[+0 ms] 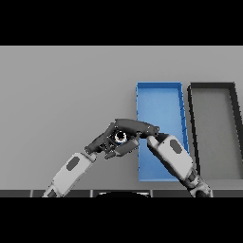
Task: Pick up the blue pipe and place it into the blue bin.
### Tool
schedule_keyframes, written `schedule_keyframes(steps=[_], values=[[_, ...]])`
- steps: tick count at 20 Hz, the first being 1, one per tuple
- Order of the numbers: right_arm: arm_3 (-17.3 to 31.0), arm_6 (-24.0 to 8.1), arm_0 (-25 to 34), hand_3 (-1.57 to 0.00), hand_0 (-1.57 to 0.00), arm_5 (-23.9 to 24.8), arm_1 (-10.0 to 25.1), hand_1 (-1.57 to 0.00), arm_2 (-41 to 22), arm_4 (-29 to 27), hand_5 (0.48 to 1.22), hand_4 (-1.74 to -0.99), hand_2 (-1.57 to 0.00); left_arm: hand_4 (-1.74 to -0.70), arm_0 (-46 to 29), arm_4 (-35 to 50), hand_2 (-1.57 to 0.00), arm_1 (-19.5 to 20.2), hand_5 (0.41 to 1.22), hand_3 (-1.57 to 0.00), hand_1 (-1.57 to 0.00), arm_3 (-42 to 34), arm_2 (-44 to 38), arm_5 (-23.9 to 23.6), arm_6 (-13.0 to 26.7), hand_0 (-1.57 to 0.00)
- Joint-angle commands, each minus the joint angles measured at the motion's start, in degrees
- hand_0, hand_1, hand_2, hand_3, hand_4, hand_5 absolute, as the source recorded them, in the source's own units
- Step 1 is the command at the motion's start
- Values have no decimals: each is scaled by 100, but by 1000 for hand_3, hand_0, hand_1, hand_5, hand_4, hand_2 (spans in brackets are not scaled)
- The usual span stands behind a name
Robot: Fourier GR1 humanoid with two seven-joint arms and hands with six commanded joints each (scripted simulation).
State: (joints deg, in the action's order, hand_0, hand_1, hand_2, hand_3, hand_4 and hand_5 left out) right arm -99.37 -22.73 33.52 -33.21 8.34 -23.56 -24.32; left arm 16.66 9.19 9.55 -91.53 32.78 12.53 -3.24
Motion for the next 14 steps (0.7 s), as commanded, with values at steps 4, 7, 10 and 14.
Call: schedule_keyframes(steps=[4,7,10,14], values=[[-40,376,-10,-1415,-1454,-14,-14,-1456,-3,532,1052,-1459,-1456,-1724,28,-42,-1449,59,1215,-591,-1453,23,26,-30,-55,-1458],[-127,535,-269,-1491,-1511,-202,-47,-1512,28,735,1135,-1471,-1512,-1732,121,-194,-1509,147,1218,-510,-1423,97,76,-49,32,-1513],[-147,357,-293,-1530,-1540,-296,-257,-1541,88,560,1177,-1477,-1541,-1544,164,-290,-1242,220,1219,-518,-1190,146,133,70,-273,-1407],[-295,205,-352,-1554,-1558,-415,-412,-1559,120,694,1203,-1481,-1559,-1179,224,-314,-524,321,1213,-212,-513,135,139,448,-116,-626]])
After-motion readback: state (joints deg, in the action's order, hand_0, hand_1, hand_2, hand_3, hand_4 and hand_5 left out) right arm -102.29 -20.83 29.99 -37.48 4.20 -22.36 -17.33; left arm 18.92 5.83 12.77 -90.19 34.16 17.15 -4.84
